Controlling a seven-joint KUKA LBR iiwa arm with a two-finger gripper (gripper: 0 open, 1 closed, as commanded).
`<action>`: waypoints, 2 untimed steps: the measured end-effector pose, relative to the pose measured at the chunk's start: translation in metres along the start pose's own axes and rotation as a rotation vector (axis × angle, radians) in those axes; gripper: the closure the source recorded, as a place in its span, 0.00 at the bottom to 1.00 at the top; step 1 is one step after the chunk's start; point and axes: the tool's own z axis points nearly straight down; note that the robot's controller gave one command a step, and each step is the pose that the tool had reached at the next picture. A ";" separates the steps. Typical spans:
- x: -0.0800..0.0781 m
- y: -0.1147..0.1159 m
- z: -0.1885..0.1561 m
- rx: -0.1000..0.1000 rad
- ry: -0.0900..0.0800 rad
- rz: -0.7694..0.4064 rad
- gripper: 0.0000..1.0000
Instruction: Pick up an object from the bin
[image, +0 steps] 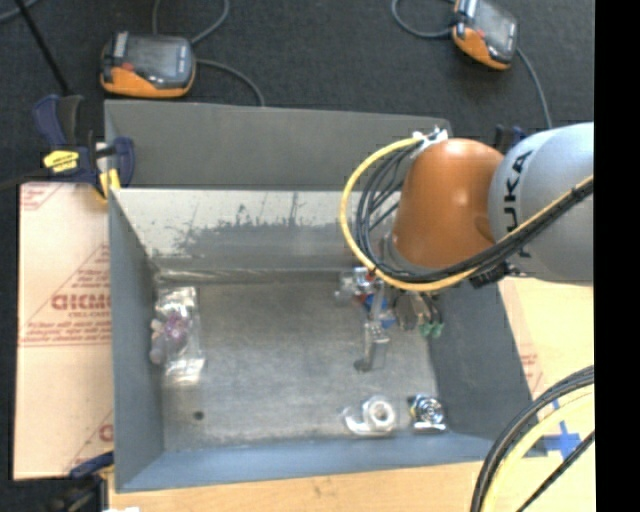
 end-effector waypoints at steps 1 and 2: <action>0.022 -0.082 -0.007 0.000 -0.006 0.276 0.00; 0.078 -0.051 0.074 -0.003 0.006 0.217 0.00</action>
Offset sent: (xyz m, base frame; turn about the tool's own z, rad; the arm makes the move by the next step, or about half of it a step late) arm -0.0155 -0.0802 0.0068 0.2761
